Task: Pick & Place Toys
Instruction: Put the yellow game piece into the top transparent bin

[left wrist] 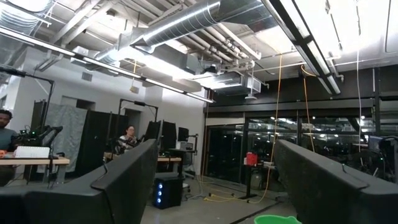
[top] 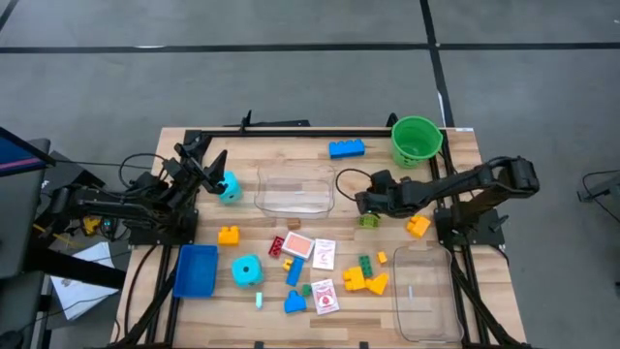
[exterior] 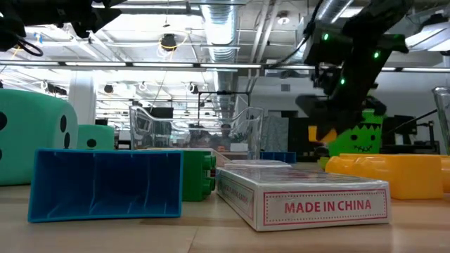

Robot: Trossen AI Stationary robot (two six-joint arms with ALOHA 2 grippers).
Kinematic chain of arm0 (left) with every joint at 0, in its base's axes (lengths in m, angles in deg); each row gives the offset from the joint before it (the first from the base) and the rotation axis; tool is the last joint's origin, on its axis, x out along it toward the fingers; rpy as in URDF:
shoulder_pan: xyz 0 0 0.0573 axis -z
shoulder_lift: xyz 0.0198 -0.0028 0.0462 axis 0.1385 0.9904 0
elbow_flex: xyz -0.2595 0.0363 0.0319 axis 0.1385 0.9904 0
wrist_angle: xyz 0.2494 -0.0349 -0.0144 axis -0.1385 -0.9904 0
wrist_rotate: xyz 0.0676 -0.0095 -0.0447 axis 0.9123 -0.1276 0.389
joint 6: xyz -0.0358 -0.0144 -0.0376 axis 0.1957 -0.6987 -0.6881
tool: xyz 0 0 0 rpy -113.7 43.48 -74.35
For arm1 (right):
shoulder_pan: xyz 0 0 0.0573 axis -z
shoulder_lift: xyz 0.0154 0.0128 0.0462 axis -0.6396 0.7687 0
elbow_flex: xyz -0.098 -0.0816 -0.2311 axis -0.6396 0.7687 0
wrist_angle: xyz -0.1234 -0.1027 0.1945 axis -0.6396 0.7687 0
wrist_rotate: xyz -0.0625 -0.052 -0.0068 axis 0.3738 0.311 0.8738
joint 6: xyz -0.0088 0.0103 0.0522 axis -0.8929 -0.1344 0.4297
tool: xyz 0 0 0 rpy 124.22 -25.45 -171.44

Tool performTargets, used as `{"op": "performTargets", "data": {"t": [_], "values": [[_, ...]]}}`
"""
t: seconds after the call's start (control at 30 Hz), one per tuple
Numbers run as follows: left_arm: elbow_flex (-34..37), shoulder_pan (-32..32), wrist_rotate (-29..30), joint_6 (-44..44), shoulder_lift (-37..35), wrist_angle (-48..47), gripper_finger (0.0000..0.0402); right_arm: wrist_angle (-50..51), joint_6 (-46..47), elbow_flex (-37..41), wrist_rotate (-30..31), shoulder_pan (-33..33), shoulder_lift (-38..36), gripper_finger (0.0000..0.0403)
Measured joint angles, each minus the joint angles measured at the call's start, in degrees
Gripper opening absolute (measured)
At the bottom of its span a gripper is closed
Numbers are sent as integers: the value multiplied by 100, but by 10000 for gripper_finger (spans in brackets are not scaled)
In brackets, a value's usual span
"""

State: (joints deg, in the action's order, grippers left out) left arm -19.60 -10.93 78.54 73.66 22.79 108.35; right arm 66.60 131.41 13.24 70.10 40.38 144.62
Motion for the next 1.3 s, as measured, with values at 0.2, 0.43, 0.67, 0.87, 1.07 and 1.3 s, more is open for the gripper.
{"op": "performTargets", "data": {"t": [0.2,0.43,0.67,0.87,1.07,1.3], "values": [[0,0,2,0,0,-45,315,-44,-585,0,88,-224,-751,116],[0,-1,2,0,0,-61,315,-72,-1191,-2,105,-800,-1711,116],[0,0,2,2,0,-32,315,-66,-1487,-2,125,-1537,-2319,123],[0,0,2,11,0,338,315,-62,-1518,-2,-76,-2245,-2518,116],[0,-91,0,20,0,695,315,18,-1408,-18,-613,-3033,-2524,116],[0,-448,-3,4,2,885,315,688,-440,-506,-666,-3976,-2551,116]]}}
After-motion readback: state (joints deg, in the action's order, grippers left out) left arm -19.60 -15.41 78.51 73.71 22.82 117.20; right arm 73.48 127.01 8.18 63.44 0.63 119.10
